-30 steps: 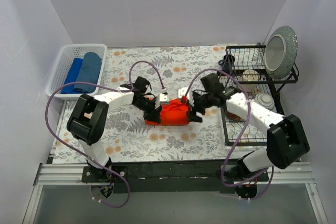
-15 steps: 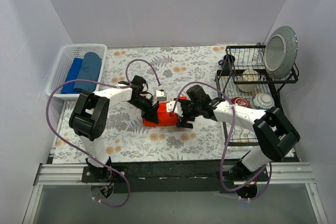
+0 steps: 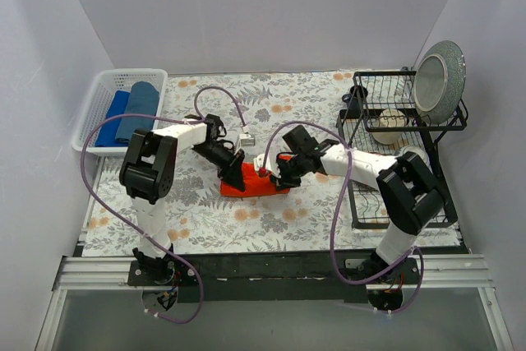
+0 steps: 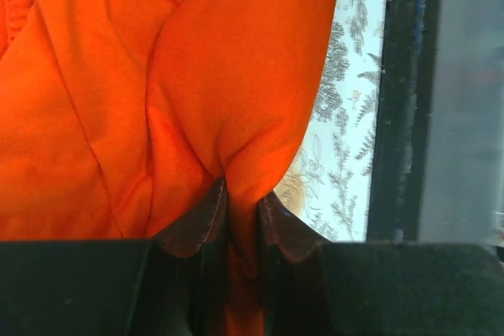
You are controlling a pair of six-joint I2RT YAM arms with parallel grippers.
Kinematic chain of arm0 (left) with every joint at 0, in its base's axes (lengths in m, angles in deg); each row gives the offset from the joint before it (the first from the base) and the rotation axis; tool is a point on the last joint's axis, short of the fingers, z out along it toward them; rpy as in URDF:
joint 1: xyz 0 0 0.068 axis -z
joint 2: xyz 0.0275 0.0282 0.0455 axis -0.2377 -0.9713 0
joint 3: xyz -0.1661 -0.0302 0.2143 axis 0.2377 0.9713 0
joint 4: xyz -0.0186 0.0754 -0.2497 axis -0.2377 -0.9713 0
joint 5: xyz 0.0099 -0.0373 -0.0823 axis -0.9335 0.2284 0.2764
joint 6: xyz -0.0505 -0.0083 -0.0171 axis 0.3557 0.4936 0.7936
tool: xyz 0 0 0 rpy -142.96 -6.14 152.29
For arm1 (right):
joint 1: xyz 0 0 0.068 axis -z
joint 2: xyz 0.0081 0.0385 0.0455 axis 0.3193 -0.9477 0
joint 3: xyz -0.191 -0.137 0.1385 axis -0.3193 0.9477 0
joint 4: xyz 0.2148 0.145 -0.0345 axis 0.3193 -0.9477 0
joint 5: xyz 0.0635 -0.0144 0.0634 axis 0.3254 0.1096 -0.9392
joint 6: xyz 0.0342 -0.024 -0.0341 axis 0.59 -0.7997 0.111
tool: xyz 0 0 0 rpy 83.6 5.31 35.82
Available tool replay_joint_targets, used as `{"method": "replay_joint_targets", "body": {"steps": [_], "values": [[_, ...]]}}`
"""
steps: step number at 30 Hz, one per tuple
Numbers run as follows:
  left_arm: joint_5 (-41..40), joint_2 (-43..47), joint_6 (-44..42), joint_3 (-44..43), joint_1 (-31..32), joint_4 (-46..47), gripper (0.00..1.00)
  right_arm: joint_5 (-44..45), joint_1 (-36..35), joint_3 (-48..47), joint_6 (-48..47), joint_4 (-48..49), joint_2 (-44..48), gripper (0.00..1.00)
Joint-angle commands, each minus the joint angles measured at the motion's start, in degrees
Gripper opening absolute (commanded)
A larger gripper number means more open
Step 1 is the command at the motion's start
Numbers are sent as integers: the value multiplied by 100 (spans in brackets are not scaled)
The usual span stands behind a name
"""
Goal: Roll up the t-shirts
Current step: Roll the T-shirt to the center of the board.
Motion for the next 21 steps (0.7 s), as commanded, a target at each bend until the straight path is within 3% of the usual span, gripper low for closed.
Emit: {"method": "replay_joint_targets", "body": {"steps": [1, 4, 6, 10, 15, 21], "values": [[571, -367, -339, -640, -177, -1595, 8, -942, 323, -856, 52, -1546, -317, 4], [1063, -290, 282, -677, -423, -1634, 16, -1390, 604, -1182, 0, -2442, -572, 1], [1073, 17, 1362, -598, -616, -783, 20, -1775, 850, -1532, -9, -3058, -932, 1], [415, 598, 2349, -527, -810, 912, 29, -2138, 1088, -2165, -79, -3594, -1512, 1], [-349, 1177, 1817, -553, -653, 1593, 38, -2471, 1185, -3799, -975, -5551, -3119, 1], [-1281, 2081, 725, 210, 331, 2251, 41, -2358, 1203, -5101, -899, -5820, -4175, 1]]}}
